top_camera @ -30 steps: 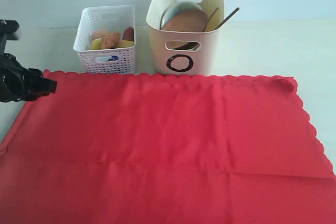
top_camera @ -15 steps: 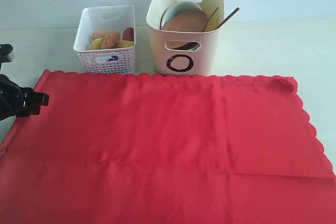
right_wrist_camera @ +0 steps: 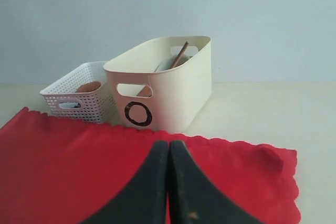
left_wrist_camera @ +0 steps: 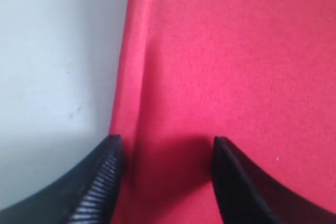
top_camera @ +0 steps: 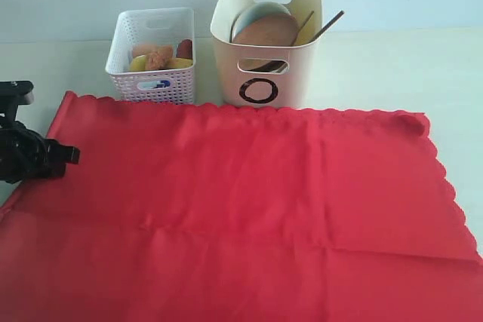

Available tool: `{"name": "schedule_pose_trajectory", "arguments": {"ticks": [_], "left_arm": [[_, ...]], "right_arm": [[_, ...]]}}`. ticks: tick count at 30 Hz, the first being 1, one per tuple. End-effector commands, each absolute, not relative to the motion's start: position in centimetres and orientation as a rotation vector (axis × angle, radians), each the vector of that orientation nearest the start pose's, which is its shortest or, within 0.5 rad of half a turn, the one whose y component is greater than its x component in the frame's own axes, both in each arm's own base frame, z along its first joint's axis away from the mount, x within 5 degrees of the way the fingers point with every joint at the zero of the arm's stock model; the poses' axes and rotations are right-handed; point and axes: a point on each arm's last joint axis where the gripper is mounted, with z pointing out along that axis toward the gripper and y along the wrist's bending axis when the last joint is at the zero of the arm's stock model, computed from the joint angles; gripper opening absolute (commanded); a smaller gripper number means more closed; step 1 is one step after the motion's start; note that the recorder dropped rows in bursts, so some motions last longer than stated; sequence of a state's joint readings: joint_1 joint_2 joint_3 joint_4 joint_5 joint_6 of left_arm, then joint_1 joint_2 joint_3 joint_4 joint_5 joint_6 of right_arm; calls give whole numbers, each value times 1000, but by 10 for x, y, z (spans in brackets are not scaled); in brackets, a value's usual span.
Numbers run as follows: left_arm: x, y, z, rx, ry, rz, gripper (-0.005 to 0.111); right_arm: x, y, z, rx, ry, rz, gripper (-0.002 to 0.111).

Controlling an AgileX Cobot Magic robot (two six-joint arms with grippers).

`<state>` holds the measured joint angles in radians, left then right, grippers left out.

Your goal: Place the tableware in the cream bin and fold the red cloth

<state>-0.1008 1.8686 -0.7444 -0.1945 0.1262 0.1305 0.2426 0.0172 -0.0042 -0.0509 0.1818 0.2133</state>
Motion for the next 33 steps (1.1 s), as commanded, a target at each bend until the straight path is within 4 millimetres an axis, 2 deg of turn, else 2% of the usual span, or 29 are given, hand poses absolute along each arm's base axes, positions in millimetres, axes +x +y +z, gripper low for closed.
{"name": "schedule_pose_trajectory", "arguments": {"ticks": [1, 3, 7, 13, 16, 20, 23, 26, 30, 33], "left_arm": [[290, -32, 67, 46, 2868, -81, 48], [289, -31, 63, 46, 2883, -80, 37], [287, -32, 61, 47, 2908, -82, 0], [284, -32, 62, 27, 2954, -97, 0], [288, -34, 74, 11, 2971, -119, 0], [300, -36, 112, 50, 2949, -146, 0], [308, -31, 148, 41, 2902, -160, 0], [310, -17, 180, 21, 2861, -121, 0], [307, 6, 204, -70, 2834, -48, 0], [304, 23, 219, -126, 2836, -19, 0]], "right_arm": [[55, 13, 197, -67, 1668, 296, 0], [55, 13, 197, -67, 1668, 296, 0], [55, 13, 197, -67, 1668, 296, 0], [55, 13, 198, -65, 1660, 299, 0], [55, 14, 201, -25, 1629, 353, 0], [55, 15, 205, 92, 1593, 493, 0], [55, 15, 206, 67, 1587, 469, 0], [56, 15, 205, 66, 1604, 465, 0], [61, 16, 201, 69, 1663, 455, 0], [75, 20, 189, 94, 1848, 433, 0]]}}
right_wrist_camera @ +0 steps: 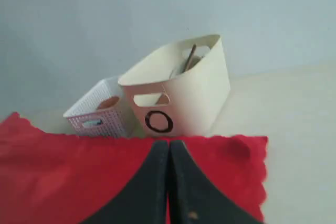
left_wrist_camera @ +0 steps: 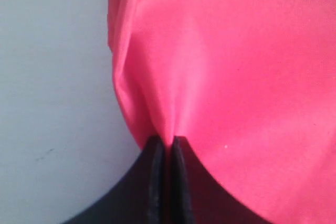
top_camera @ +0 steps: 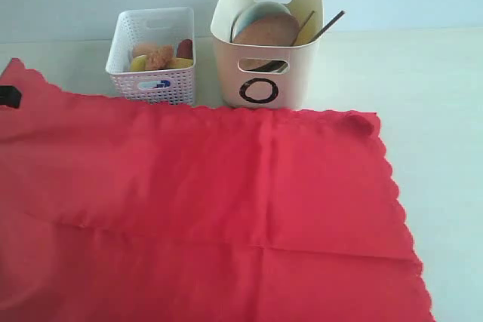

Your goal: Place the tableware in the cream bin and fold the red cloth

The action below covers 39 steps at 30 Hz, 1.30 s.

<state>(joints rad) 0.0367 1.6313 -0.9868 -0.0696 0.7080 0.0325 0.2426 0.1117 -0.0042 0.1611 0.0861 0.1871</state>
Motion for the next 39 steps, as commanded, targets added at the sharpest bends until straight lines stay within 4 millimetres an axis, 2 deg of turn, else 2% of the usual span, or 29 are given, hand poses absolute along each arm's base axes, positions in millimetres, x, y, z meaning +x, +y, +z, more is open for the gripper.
{"name": "schedule_pose_trajectory", "arguments": {"ticks": [1, 2, 5, 9, 11, 15, 17, 21, 22, 23, 26, 29, 32, 37, 39], "left_arm": [[304, 26, 224, -119, 2844, 3, 0], [305, 32, 233, -108, 2860, 47, 0], [306, 35, 240, -151, 2864, 69, 0], [305, 35, 239, -151, 2874, 69, 0], [304, 35, 239, -152, 2885, 69, 0], [304, 29, 240, -126, 2896, 63, 0], [303, 17, 244, -68, 2884, 56, 0], [299, -17, 265, 71, 2832, 30, 0], [296, -32, 274, 134, 2819, 14, 0], [291, -48, 279, 209, 2812, 1, 0], [280, -80, 283, 370, 2801, -23, 0], [260, -120, 289, 554, 2782, -61, 0], [245, -148, 290, 644, 2764, -97, 0], [204, -216, 287, 884, 2641, -214, 0], [196, -228, 282, 892, 2660, -225, 0]], "right_arm": [[79, 21, 188, 102, 1892, 427, 0], [88, 24, 186, 104, 1970, 421, 0], [107, 42, 180, 0, 2139, 442, 0], [136, 94, 174, -297, 2308, 483, 0], [157, 117, 167, -404, 2362, 446, 0], [190, 142, 144, -531, 2481, 350, 0], [204, 154, 126, -593, 2569, 302, 0], [216, 164, 103, -651, 2679, 254, 0], [217, 165, 101, -675, 2685, 242, 0], [217, 165, 101, -677, 2684, 241, 0], [216, 165, 101, -677, 2686, 241, 0], [216, 165, 101, -677, 2686, 241, 0], [216, 165, 101, -677, 2686, 241, 0], [216, 165, 101, -677, 2686, 241, 0], [216, 164, 105, -678, 2685, 245, 0]]}}
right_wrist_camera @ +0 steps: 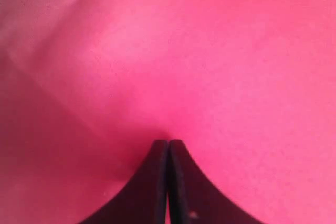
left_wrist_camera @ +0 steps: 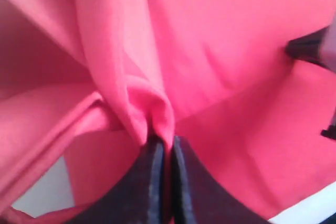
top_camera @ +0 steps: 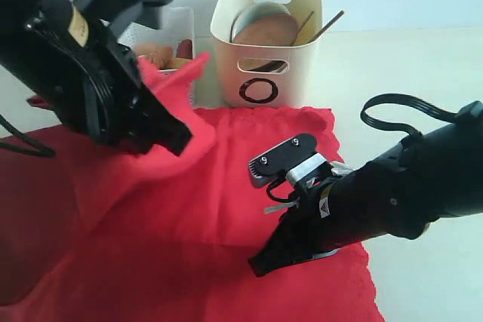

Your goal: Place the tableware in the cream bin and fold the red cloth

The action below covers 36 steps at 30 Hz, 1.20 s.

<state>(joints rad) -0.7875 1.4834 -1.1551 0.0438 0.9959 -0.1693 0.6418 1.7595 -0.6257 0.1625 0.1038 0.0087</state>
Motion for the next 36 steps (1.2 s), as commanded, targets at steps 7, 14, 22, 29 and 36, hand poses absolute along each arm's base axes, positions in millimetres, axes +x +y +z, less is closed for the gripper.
{"name": "schedule_pose_trajectory", "arguments": {"ticks": [7, 14, 22, 29, 36], "left_arm": [[200, -244, 274, 914, 2676, -212, 0], [204, -259, 287, 861, 2625, -287, 0], [198, -308, 269, 953, 2531, -371, 9], [193, -323, 267, 1020, 2460, -405, 79], [211, -288, 285, 1027, 2474, -262, 91]], "right_arm": [[208, 157, 154, -708, 2585, 272, 0], [205, 111, 212, -416, 2490, 152, 0], [198, 96, 234, -290, 2408, 132, 0], [197, 94, 233, -294, 2428, 102, 0], [197, 92, 233, -297, 2425, 69, 0]]}}
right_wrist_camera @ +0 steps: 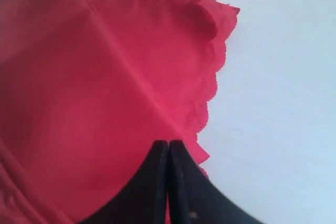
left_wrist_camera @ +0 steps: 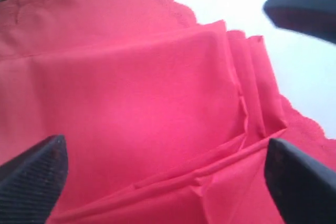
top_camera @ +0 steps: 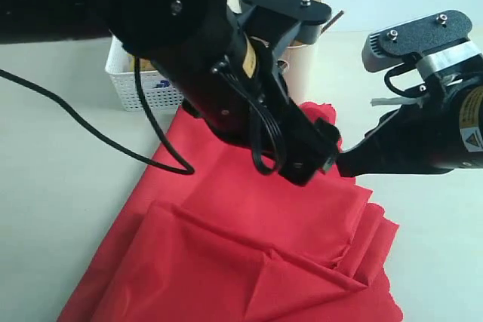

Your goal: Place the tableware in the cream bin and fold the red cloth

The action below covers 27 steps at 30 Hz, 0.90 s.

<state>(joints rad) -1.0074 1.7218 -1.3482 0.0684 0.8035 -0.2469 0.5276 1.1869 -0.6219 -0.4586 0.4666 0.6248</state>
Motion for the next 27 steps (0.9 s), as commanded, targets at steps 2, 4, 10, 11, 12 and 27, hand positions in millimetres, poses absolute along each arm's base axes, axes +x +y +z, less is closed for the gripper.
{"name": "schedule_pose_trajectory", "arguments": {"ticks": [2, 4, 10, 11, 12, 27], "left_arm": [[217, -272, 296, 978, 2487, -247, 75], [221, -257, 304, 975, 2504, -207, 50], [227, -228, 280, 1017, 2653, -3, 3], [227, -225, 269, 1024, 2676, 14, 3], [227, -224, 258, 1032, 2692, 28, 3], [229, -223, 215, 870, 2731, -14, 3]], "right_arm": [[197, 92, 233, -297, 2423, 71, 0], [198, 94, 233, -286, 2421, 96, 0], [201, 105, 220, -364, 2468, 173, 0], [203, 108, 214, -384, 2495, 190, 0], [204, 111, 210, -423, 2507, 192, 0], [240, 127, 185, -448, 2627, 76, 47]]}}
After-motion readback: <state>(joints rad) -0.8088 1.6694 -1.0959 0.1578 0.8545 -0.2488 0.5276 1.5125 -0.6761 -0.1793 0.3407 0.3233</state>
